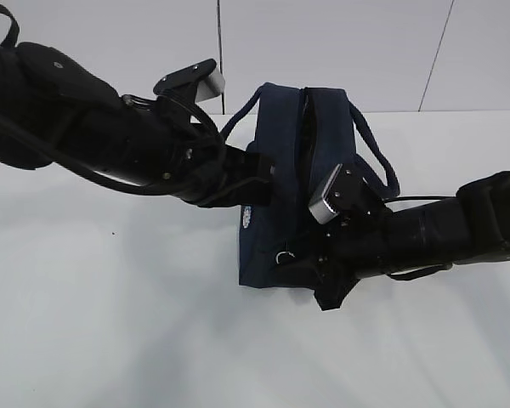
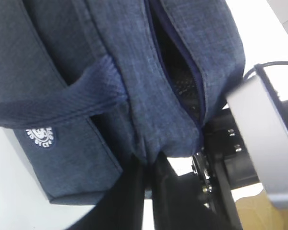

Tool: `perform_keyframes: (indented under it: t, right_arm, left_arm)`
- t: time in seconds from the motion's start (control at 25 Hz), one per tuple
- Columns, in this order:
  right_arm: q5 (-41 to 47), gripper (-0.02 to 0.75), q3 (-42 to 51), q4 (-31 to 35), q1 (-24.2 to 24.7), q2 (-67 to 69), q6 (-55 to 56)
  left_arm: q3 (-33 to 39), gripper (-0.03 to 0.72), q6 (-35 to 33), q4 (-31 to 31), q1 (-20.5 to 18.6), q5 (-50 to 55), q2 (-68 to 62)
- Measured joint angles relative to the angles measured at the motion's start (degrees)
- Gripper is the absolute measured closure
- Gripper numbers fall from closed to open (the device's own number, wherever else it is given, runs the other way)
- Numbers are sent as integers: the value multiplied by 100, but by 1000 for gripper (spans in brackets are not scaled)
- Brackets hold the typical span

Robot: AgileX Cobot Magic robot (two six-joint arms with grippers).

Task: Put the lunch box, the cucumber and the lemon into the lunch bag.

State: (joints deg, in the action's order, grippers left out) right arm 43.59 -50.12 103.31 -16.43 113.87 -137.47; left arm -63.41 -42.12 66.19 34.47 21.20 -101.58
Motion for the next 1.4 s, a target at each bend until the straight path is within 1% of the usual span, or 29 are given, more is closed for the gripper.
perform_keyframes:
  t: [0.24,0.48,0.56,1.4]
  right_arm:
    - [5,458,0,0,0,14,0]
    - [5,531,-2,0,0,14,0]
    - [5,540,-2,0,0,14,8]
    - [4,546,-23,0,0,74,8]
  left_arm:
    - [0,694,0,0,0,0,0]
    - [0,694,0,0,0,0,0]
    - [0,694,0,0,0,0,0]
    - [0,694,0,0,0,0,0]
